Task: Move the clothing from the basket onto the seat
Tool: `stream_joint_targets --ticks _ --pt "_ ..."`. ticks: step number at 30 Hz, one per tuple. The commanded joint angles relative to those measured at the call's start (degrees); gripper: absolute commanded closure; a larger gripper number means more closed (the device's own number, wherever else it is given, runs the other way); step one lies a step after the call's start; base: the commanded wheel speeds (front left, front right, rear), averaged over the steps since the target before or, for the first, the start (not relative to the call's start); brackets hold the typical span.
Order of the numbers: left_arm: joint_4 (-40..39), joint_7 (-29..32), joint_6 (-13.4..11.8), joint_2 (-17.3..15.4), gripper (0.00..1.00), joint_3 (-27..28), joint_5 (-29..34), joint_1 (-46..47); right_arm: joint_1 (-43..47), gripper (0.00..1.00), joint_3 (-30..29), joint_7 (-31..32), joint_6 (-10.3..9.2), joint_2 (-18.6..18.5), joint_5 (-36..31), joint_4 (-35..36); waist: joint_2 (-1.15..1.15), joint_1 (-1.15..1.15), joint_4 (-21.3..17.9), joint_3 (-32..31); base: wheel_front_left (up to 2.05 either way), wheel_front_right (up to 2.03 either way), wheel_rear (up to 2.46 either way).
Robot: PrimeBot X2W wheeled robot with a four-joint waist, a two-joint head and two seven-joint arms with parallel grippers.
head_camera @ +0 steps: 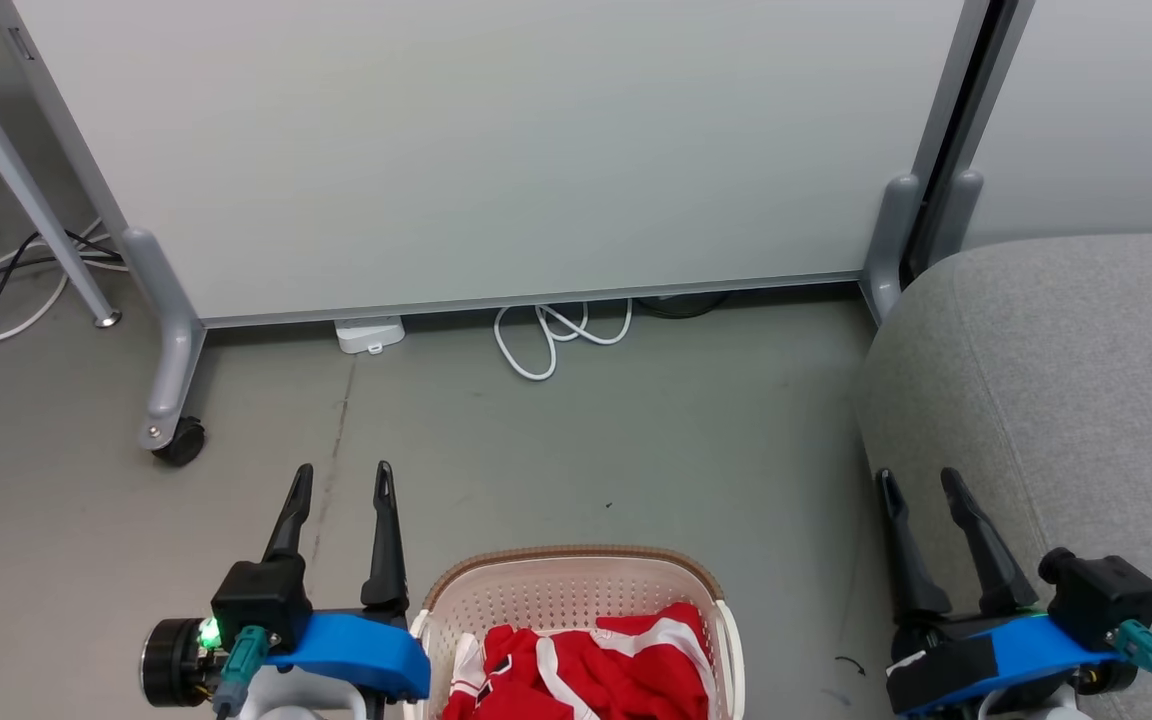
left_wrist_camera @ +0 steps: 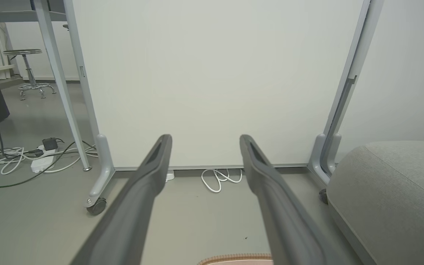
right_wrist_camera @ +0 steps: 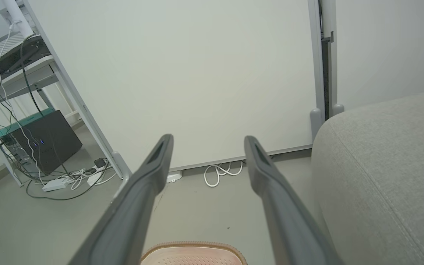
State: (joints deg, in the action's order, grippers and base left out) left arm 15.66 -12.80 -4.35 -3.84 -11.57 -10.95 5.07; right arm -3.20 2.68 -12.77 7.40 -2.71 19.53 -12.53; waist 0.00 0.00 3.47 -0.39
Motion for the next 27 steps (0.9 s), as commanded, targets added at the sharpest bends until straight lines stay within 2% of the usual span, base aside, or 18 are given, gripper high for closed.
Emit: stream_joint_targets --ticks 1,19,27 --pt "0.2 -0.6 0.3 -0.3 0.0 -0.1 0.9 0.8 0.3 0.0 0.2 -0.7 0.14 -0.2 -1.2 0.2 0.0 0.0 0.0 0.0 0.0 0.0 0.0" --pt "3.8 -2.5 1.5 0.2 0.0 -1.4 7.6 1.2 0.9 0.0 -0.8 -2.5 0.16 -0.3 -8.9 -2.1 0.0 0.0 0.5 -0.1 0.0 0.0 0.0" --pt "5.4 -2.5 3.2 0.5 0.0 -0.8 5.5 1.5 0.7 0.0 -1.3 -2.5 0.15 -0.3 -8.2 -3.0 0.0 0.0 0.6 -0.1 0.0 0.0 0.0"
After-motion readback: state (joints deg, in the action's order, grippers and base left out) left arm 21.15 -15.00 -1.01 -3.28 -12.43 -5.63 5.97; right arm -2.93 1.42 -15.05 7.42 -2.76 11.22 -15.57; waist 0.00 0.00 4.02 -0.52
